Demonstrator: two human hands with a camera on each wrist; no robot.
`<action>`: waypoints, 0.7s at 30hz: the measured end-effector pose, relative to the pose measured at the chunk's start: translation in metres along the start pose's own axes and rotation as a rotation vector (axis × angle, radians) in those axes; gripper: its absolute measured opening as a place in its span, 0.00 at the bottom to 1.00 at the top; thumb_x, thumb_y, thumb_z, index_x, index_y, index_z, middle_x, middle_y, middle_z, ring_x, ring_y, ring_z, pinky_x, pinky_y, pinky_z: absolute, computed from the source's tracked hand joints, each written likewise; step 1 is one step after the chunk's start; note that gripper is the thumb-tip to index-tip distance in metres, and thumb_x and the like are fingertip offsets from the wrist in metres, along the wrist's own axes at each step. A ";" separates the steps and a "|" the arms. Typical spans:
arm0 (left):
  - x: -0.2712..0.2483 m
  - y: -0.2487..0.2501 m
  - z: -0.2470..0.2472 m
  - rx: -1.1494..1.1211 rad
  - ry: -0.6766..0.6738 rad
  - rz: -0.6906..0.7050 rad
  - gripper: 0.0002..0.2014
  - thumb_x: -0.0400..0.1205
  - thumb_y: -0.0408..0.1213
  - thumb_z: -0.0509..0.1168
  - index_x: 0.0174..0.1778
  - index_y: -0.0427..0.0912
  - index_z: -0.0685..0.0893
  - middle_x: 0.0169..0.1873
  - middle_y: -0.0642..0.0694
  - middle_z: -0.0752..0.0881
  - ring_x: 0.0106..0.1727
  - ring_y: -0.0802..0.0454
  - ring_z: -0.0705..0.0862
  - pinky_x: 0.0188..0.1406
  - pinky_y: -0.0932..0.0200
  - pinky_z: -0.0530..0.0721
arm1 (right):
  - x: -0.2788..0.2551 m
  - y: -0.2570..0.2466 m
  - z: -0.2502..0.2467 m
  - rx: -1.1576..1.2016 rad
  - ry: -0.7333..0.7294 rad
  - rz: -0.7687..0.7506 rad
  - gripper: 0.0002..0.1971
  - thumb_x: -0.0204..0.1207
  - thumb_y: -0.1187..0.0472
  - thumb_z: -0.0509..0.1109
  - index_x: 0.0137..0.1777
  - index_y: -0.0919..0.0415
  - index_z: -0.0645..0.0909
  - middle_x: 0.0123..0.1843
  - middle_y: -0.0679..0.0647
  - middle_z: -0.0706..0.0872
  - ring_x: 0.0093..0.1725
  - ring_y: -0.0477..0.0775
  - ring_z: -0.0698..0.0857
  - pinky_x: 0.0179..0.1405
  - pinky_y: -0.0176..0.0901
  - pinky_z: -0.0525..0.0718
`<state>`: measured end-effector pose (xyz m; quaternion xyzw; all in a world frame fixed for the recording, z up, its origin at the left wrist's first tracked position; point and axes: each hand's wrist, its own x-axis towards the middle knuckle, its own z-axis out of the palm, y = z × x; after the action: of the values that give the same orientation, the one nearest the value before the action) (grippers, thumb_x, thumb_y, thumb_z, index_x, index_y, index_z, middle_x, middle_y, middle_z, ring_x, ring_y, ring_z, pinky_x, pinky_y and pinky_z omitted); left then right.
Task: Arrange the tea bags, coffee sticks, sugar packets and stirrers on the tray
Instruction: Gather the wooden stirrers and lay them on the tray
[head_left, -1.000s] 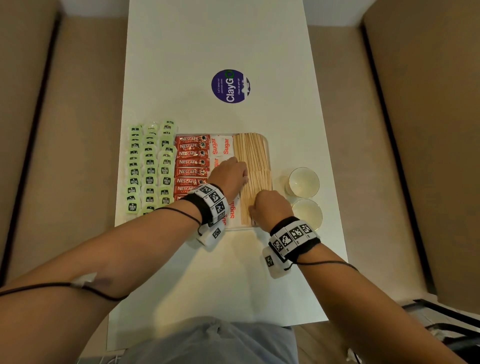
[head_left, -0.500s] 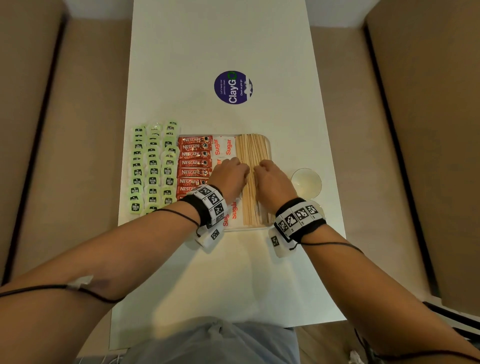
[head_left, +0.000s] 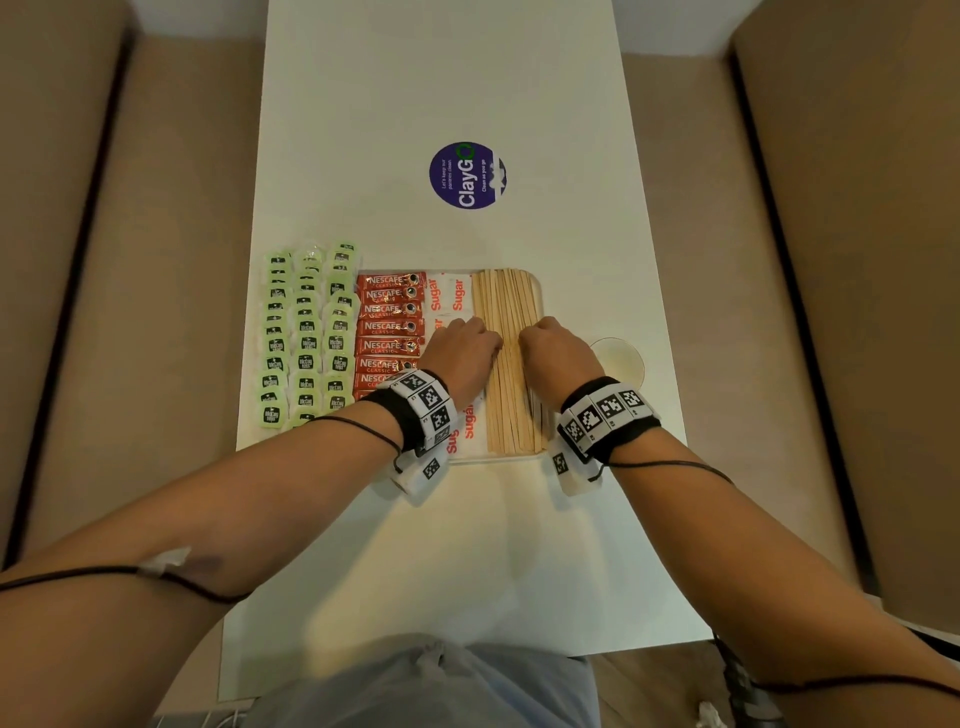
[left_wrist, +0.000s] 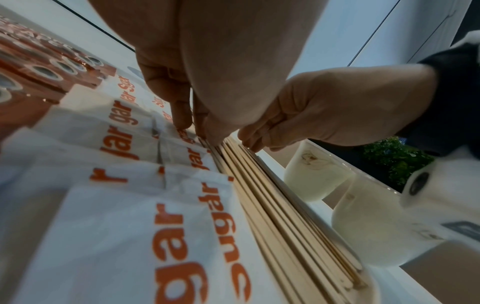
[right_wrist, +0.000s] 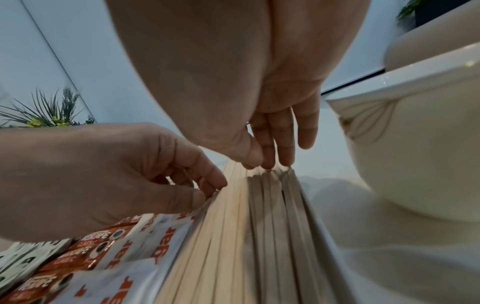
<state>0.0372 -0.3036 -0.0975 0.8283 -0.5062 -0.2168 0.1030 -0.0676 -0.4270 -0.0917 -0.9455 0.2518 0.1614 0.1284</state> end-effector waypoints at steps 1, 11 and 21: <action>0.000 0.000 0.000 0.002 -0.007 0.003 0.17 0.88 0.33 0.58 0.71 0.43 0.82 0.60 0.41 0.82 0.60 0.40 0.79 0.55 0.48 0.75 | 0.001 0.001 -0.001 -0.004 -0.008 0.002 0.06 0.85 0.64 0.64 0.55 0.63 0.82 0.53 0.59 0.80 0.45 0.61 0.85 0.48 0.55 0.87; 0.000 0.002 -0.002 -0.004 0.019 0.029 0.17 0.87 0.32 0.56 0.69 0.45 0.82 0.55 0.41 0.80 0.55 0.41 0.78 0.50 0.51 0.72 | 0.004 -0.002 -0.009 -0.022 -0.032 -0.058 0.08 0.84 0.65 0.65 0.55 0.60 0.84 0.51 0.56 0.83 0.47 0.58 0.86 0.50 0.53 0.88; 0.001 0.000 0.003 -0.020 0.026 0.031 0.16 0.88 0.35 0.58 0.69 0.49 0.83 0.50 0.44 0.78 0.52 0.44 0.77 0.47 0.52 0.73 | 0.000 -0.005 -0.013 -0.038 -0.033 -0.104 0.11 0.83 0.65 0.66 0.59 0.55 0.87 0.48 0.52 0.85 0.46 0.56 0.85 0.50 0.52 0.88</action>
<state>0.0362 -0.3042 -0.1003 0.8220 -0.5154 -0.2096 0.1212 -0.0618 -0.4274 -0.0792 -0.9568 0.1970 0.1750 0.1229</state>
